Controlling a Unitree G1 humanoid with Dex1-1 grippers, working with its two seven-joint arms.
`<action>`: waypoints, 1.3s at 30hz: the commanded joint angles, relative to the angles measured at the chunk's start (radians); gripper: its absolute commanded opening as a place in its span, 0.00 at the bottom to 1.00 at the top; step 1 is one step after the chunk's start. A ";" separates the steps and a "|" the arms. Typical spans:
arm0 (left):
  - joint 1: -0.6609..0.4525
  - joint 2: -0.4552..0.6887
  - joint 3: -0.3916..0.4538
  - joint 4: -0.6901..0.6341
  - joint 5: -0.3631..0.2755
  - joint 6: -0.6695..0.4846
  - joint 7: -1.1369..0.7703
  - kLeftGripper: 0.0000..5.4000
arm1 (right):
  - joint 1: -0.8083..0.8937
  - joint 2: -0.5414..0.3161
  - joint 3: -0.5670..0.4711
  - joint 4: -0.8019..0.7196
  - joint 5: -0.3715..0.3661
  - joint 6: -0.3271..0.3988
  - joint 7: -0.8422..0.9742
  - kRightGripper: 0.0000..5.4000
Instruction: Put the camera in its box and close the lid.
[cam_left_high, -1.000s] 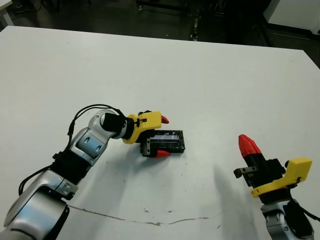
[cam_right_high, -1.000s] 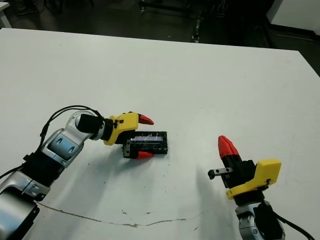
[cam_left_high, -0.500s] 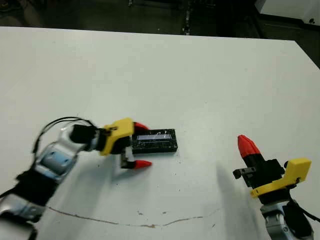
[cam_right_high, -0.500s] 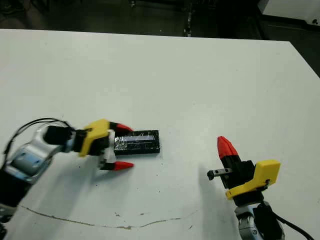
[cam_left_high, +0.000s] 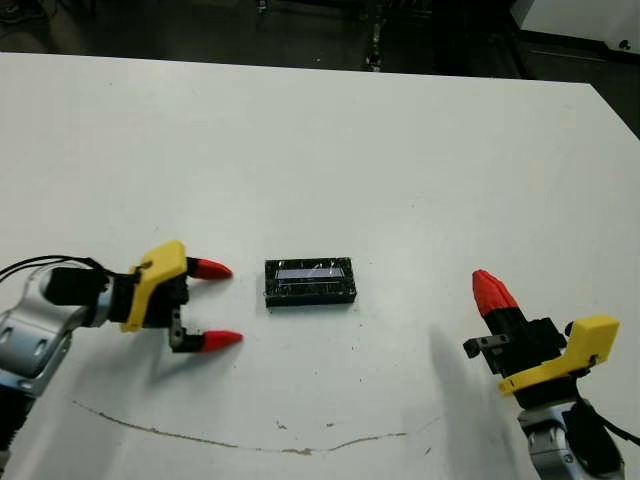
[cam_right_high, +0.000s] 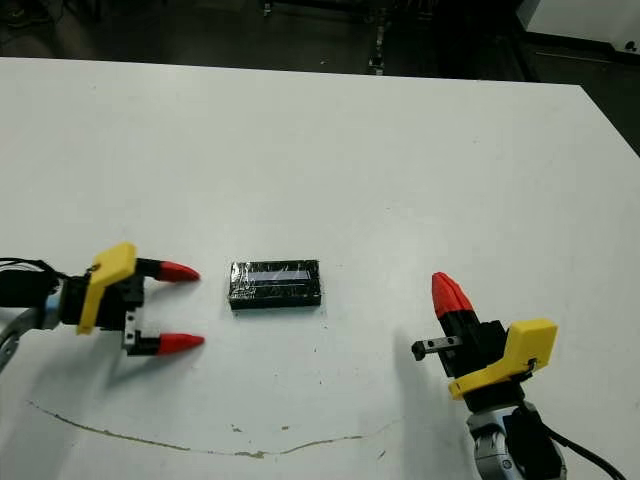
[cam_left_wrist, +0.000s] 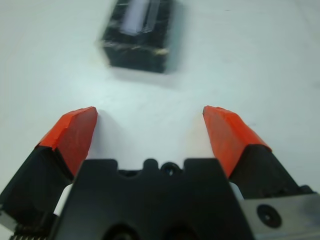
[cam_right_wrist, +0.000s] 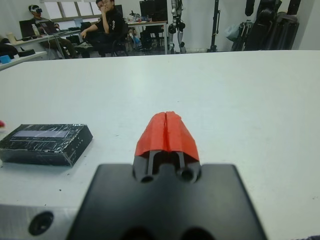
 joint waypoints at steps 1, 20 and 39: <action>0.076 -0.064 0.106 -0.116 -0.011 0.102 0.194 1.00 | 0.002 -0.001 0.000 0.004 -0.003 0.001 -0.005 0.00; 0.429 -0.701 0.106 -0.456 0.000 -0.434 0.721 0.59 | -0.154 0.020 -0.002 0.008 -0.001 0.037 -0.089 0.00; 0.499 -0.772 0.019 -0.343 0.161 -0.627 0.865 0.05 | -0.170 0.071 0.023 0.012 -0.031 0.031 -0.127 0.00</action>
